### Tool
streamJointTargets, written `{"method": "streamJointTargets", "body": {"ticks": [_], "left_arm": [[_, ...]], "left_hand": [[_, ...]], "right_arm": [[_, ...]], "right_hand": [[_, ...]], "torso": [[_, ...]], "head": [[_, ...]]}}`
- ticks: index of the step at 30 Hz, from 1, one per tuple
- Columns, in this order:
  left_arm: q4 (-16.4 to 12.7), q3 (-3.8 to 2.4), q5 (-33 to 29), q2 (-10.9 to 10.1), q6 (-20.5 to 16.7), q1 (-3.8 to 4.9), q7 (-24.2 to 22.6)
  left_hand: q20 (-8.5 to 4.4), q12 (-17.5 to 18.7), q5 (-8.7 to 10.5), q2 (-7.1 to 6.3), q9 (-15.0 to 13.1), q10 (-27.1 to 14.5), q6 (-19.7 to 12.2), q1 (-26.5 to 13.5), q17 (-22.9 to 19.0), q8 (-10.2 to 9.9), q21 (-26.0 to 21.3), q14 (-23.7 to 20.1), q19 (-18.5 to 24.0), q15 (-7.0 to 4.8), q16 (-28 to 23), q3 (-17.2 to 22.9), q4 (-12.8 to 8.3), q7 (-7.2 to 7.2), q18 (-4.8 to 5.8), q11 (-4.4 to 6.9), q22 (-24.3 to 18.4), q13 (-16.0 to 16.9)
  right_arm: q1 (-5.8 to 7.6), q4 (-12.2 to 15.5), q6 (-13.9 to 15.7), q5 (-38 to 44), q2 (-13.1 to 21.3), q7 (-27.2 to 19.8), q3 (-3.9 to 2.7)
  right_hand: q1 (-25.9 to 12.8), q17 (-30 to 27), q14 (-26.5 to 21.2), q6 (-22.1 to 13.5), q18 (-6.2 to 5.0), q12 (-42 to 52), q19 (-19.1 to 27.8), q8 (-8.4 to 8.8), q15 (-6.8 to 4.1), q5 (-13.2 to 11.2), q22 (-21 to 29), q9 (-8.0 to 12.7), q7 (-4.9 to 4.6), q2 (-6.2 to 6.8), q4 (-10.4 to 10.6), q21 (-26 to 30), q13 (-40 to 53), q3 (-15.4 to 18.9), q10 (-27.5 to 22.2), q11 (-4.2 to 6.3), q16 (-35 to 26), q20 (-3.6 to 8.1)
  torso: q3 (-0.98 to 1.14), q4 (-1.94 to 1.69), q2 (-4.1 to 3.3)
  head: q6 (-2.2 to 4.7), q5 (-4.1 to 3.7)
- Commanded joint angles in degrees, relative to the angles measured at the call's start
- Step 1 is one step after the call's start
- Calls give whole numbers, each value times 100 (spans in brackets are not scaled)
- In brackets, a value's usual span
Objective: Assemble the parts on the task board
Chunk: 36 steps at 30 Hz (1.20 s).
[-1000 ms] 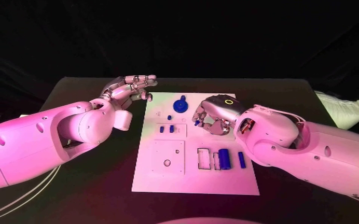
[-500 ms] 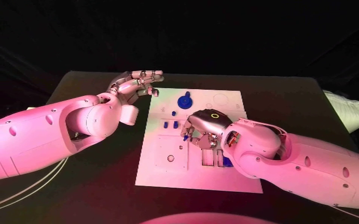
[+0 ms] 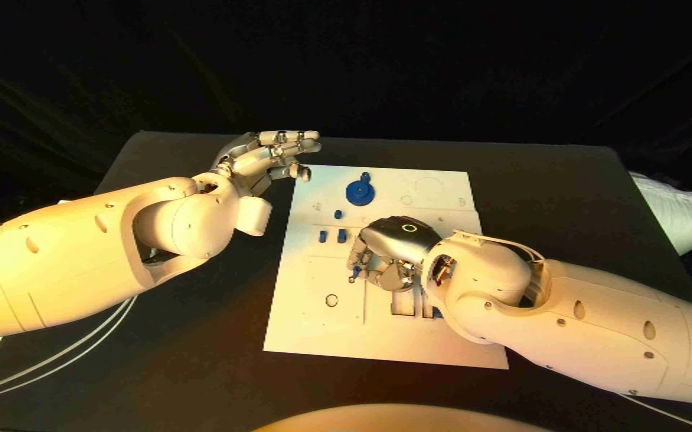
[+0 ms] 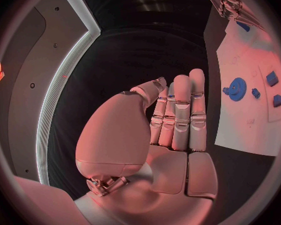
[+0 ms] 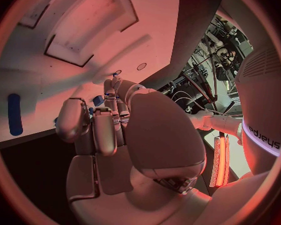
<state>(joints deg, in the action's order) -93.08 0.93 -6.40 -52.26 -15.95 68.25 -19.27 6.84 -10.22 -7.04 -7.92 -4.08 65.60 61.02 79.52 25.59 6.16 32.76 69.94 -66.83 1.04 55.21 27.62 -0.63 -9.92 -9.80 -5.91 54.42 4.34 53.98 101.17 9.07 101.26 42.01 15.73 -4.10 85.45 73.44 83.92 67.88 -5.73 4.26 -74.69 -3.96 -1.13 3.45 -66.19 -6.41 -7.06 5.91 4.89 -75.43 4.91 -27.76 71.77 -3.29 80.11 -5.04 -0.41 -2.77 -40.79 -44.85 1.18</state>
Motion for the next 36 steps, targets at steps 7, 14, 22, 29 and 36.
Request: {"method": "streamJointTargets", "body": {"ticks": [7, 14, 22, 29, 36], "left_arm": [[-8, -2, -22, 9, 125, 2, -1], [-6, -2, -21, 6, 138, 2, 12], [-7, -2, -19, 2, 146, 2, 20], [-14, -2, -19, -2, 153, 2, 28], [-15, -2, -18, -1, 163, 2, 39]], "left_hand": [[-39, -30, -35, 10, 8, -63, -30, 41, -14, 32, -32, -32, -19, -26, 32, -9, -53, -25, -68, 1, -11, -9], [-39, -30, -35, 10, 8, -63, -30, 41, -14, 32, -32, -32, -19, -26, 32, -9, -53, -25, -68, 1, -11, -9], [-39, -30, -35, 10, 8, -63, -30, 41, -14, 32, -32, -32, -19, -26, 32, -9, -53, -25, -68, 1, -11, -9], [-39, -30, -35, 10, 8, -63, -30, 41, -14, 32, -32, -32, -19, -26, 32, -9, -53, -25, -68, 1, -11, -9], [-39, -30, -35, 10, 8, -63, -30, 41, -14, 32, -32, -32, -19, -26, 32, -9, -53, -25, -68, 1, -11, -9]], "right_arm": [[-27, -16, -165, 11, -43, -111, 21], [-32, -9, -196, 8, -58, -120, 27], [-34, -20, -360, 30, -77, -32, 34], [-34, -110, -538, 158, -157, 136, 64], [-34, -192, -540, 202, -238, 136, 113]], "right_hand": [[-92, -5, 308, 15, 41, -35, -8, -28, 33, 14, 3, 7, -24, 0, -17, 3, -12, -1, -8, -39, 9, -22], [-92, -5, 308, 15, 41, -35, -8, -28, 33, 14, 3, 7, -24, 0, -17, 3, -12, -1, -8, -39, 9, -22], [-101, -5, 308, 15, 40, -37, -2, -27, 35, 9, 12, 6, -25, 2, -23, 8, -14, 4, -9, -40, 10, -24], [-238, -37, 299, -58, 32, -67, 29, 16, 62, 49, 51, 10, -43, 25, -20, 37, -54, 67, -95, -70, -6, -47], [-396, -79, 287, -292, 22, -72, 66, 52, 119, 214, 100, 57, -110, 85, -11, 75, -122, 141, -329, -140, -27, -91]], "torso": [[-1, -1, 3], [-3, -1, 4], [-4, -1, 4], [-4, -2, 3], [-2, -5, -2]], "head": [[-24, 23], [-31, 32], [-32, 31], [-31, 23], [-54, 31]]}}
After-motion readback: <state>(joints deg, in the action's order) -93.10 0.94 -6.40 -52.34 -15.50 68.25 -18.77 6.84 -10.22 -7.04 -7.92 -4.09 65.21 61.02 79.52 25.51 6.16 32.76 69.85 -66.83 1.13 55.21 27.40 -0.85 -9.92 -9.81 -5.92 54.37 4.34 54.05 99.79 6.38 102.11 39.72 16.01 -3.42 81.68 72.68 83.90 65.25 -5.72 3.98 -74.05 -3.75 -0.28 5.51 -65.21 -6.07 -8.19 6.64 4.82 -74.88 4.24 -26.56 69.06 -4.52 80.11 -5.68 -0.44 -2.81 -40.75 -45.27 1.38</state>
